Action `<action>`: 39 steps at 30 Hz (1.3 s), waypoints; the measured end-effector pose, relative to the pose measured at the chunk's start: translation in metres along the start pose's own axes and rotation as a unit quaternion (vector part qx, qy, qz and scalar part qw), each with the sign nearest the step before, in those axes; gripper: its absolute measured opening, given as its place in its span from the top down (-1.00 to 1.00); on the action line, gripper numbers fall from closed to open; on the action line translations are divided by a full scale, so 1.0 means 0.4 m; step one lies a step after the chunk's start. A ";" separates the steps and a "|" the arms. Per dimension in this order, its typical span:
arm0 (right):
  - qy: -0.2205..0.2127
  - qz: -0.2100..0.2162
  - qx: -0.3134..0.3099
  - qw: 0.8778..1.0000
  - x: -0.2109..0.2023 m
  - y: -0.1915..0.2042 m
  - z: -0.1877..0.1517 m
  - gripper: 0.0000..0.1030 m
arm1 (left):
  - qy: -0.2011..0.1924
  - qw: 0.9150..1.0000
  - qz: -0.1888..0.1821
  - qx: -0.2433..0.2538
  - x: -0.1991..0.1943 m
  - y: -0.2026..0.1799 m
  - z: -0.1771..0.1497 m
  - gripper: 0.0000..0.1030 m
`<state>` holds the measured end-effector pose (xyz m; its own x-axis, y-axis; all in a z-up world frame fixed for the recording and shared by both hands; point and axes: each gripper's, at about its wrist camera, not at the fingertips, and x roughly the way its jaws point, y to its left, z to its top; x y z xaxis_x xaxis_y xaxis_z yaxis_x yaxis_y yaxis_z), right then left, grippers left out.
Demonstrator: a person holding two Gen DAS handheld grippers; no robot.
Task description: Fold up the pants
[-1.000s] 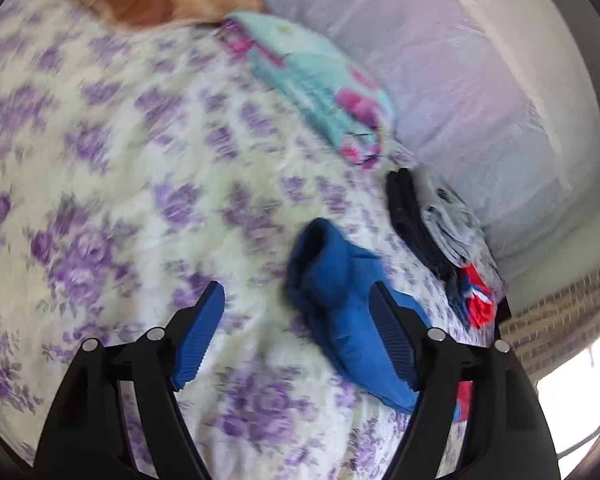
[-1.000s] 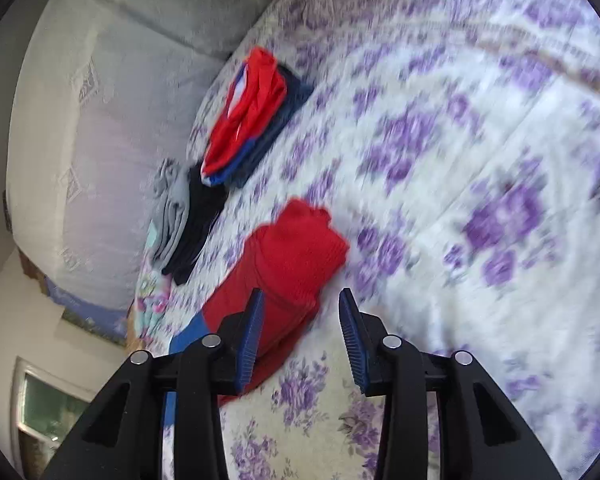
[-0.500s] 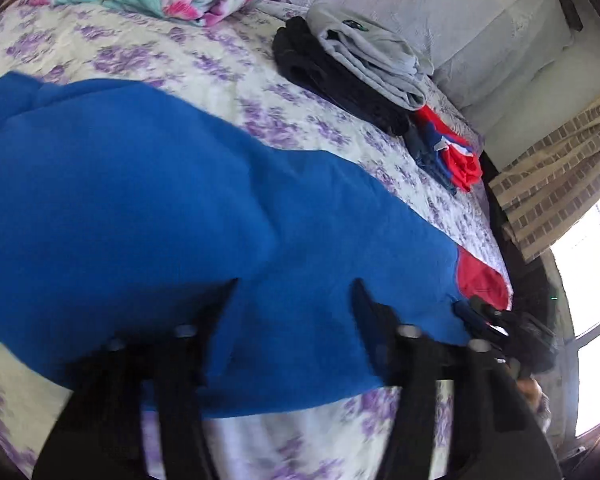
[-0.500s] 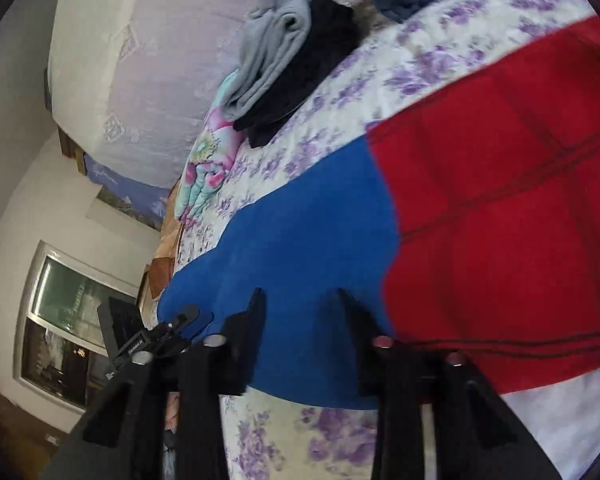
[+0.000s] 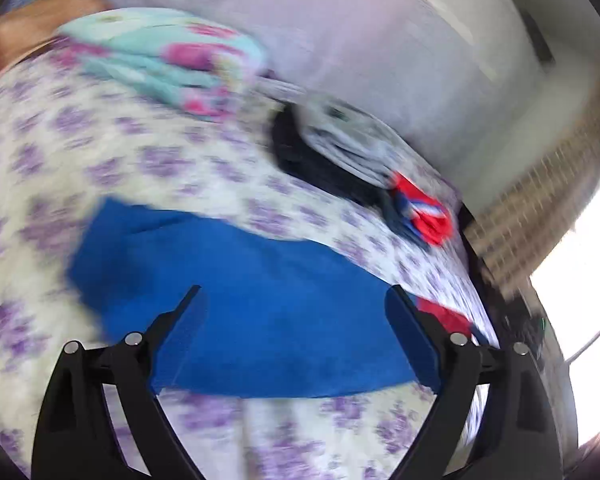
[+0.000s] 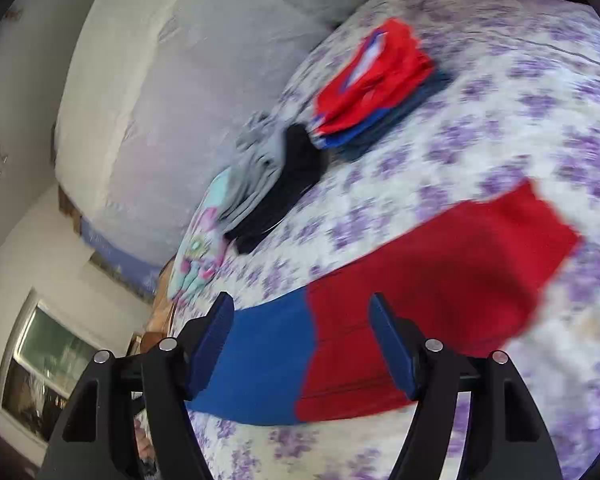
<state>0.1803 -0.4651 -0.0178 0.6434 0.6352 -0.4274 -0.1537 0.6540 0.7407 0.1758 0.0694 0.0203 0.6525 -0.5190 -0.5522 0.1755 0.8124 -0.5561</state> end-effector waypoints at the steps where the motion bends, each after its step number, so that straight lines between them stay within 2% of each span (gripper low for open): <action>1: 0.030 0.018 -0.007 0.999 0.071 0.033 -0.003 -0.38 | 0.015 1.000 -0.014 0.011 0.034 -0.032 -0.005 -0.71; 4: 0.129 0.040 0.011 0.991 0.285 0.078 -0.019 -0.37 | 0.092 0.994 -0.033 0.051 0.194 -0.121 -0.046 -0.72; 6: 0.173 0.017 0.044 0.984 0.364 0.044 -0.041 -0.35 | 0.137 0.988 0.000 0.071 0.282 -0.129 -0.080 -0.72; 7: 0.178 0.009 0.060 0.982 0.385 0.021 -0.039 -0.14 | 0.159 0.984 0.032 0.071 0.321 -0.102 -0.100 -0.69; 8: 0.174 0.010 0.073 0.982 0.377 -0.006 -0.026 0.26 | 0.163 0.984 0.030 0.072 0.330 -0.080 -0.111 -0.63; 9: 0.166 0.001 0.081 0.983 0.355 -0.026 -0.007 0.35 | 0.155 0.985 0.013 0.076 0.314 -0.066 -0.115 -0.55; 10: 0.145 -0.019 0.084 0.986 0.316 -0.042 0.021 0.33 | 0.150 0.986 0.000 0.075 0.288 -0.052 -0.112 -0.54; 11: 0.125 -0.039 0.074 0.989 0.286 -0.039 0.053 0.19 | 0.148 0.987 -0.004 0.067 0.267 -0.042 -0.107 -0.54; 12: 0.110 -0.041 0.056 0.991 0.269 -0.032 0.082 0.05 | 0.140 0.989 -0.005 0.056 0.247 -0.039 -0.100 -0.55; 13: 0.108 -0.025 0.030 0.993 0.260 -0.003 0.111 -0.17 | 0.117 0.992 -0.012 0.047 0.222 -0.038 -0.086 -0.61; 15: 0.139 0.015 0.000 0.990 0.308 0.049 0.155 -0.24 | 0.076 0.995 -0.034 0.052 0.196 -0.053 -0.062 -0.72; 17: 0.202 0.068 -0.029 0.977 0.400 0.117 0.177 -0.33 | 0.050 0.996 -0.033 0.059 0.201 -0.069 -0.023 -0.77; 19: 0.255 0.075 -0.067 0.962 0.506 0.173 0.186 -0.33 | 0.063 0.996 -0.038 0.049 0.244 -0.063 -0.006 -0.77; 21: 0.289 0.070 -0.076 0.952 0.610 0.207 0.185 -0.32 | 0.100 0.994 -0.033 0.026 0.308 -0.036 -0.015 -0.77; 22: 0.307 0.064 -0.077 0.946 0.649 0.210 0.180 -0.26 | 0.109 0.993 -0.025 0.021 0.338 -0.031 -0.020 -0.76; 23: 0.330 0.060 -0.079 0.939 0.690 0.210 0.171 -0.01 | 0.111 0.993 -0.018 0.021 0.354 -0.021 -0.032 -0.74; 25: 0.363 0.054 -0.079 0.927 0.741 0.205 0.148 0.17 | 0.104 0.993 -0.005 0.047 0.354 -0.039 -0.043 -0.74; 27: 0.382 0.057 -0.080 0.919 0.774 0.203 0.134 0.22 | 0.104 0.992 -0.007 0.072 0.359 -0.059 -0.047 -0.79; 29: 0.401 0.076 -0.076 0.910 0.784 0.199 0.115 0.24 | 0.111 0.991 0.000 0.076 0.372 -0.059 -0.048 -0.83; 31: 0.429 0.097 -0.077 0.895 0.809 0.208 0.090 0.24 | 0.113 0.991 -0.007 0.077 0.372 -0.062 -0.047 -0.88; 33: 0.456 0.112 -0.085 0.879 0.817 0.227 0.071 0.17 | 0.115 0.990 -0.009 0.076 0.366 -0.065 -0.054 -0.89; 35: 0.468 0.132 -0.084 0.870 0.817 0.235 0.072 -0.08 | 0.117 0.990 -0.009 0.077 0.367 -0.069 -0.052 -0.90; 37: 0.472 0.149 -0.066 0.866 0.829 0.236 0.077 -0.29 | 0.117 0.990 -0.008 0.077 0.368 -0.063 -0.053 -0.90; 39: 0.470 0.154 -0.041 0.868 0.849 0.232 0.078 -0.35 | 0.118 0.990 -0.008 0.078 0.364 -0.065 -0.059 -0.90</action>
<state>0.4078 -0.2013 -0.0780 -0.3283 0.8144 -0.4786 -0.2870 0.3967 0.8719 0.2487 -0.0336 -0.0604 0.4622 -0.5652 -0.6833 0.3087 0.8249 -0.4735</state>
